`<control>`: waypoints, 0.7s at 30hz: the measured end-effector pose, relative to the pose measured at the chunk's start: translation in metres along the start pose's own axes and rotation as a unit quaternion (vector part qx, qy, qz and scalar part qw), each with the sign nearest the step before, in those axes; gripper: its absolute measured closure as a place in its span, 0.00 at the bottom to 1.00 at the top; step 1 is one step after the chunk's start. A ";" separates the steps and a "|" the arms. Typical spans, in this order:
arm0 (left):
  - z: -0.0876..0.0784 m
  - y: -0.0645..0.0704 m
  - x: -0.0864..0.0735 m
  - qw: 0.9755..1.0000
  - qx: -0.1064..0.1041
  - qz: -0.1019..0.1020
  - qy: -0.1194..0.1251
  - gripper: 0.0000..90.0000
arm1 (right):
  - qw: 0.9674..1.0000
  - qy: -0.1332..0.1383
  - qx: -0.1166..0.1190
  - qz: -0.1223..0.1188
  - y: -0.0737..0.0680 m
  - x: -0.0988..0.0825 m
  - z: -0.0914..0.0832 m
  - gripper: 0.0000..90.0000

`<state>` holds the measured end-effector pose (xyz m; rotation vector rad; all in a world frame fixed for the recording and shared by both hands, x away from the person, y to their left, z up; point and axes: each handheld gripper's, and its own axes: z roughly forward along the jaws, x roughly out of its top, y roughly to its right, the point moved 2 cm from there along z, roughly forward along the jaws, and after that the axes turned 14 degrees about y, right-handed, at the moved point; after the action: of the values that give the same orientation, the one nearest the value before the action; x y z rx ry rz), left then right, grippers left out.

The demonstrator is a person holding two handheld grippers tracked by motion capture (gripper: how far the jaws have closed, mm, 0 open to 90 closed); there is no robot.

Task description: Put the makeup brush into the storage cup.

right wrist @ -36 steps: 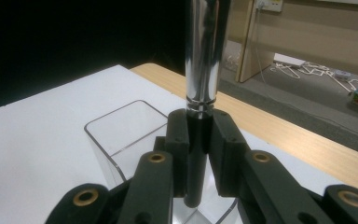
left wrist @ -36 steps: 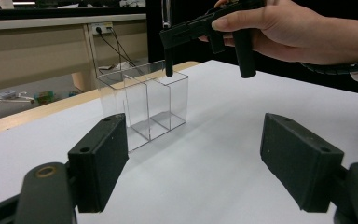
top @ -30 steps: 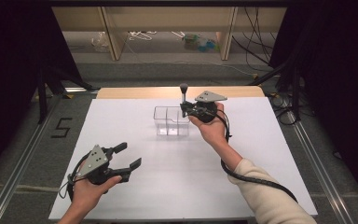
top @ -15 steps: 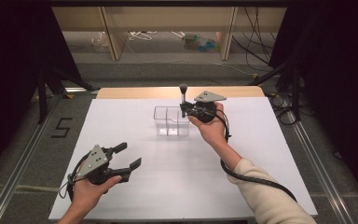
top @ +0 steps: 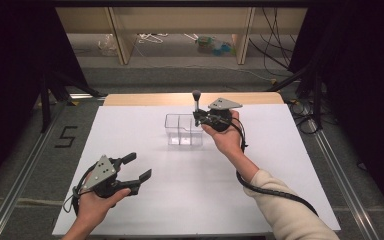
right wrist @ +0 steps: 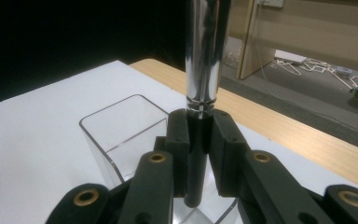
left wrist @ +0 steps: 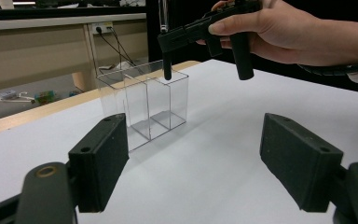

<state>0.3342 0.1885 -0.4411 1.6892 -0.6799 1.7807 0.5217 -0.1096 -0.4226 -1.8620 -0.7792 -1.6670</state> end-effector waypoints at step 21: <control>0.000 0.000 0.000 1.000 0.000 0.001 0.000 0.26 | 1.000 -0.010 0.000 0.001 0.001 -0.005 0.003 0.88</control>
<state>0.3341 0.1885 -0.4410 1.6887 -0.6815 1.7822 0.5236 -0.1086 -0.4279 -1.8808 -0.7857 -1.6501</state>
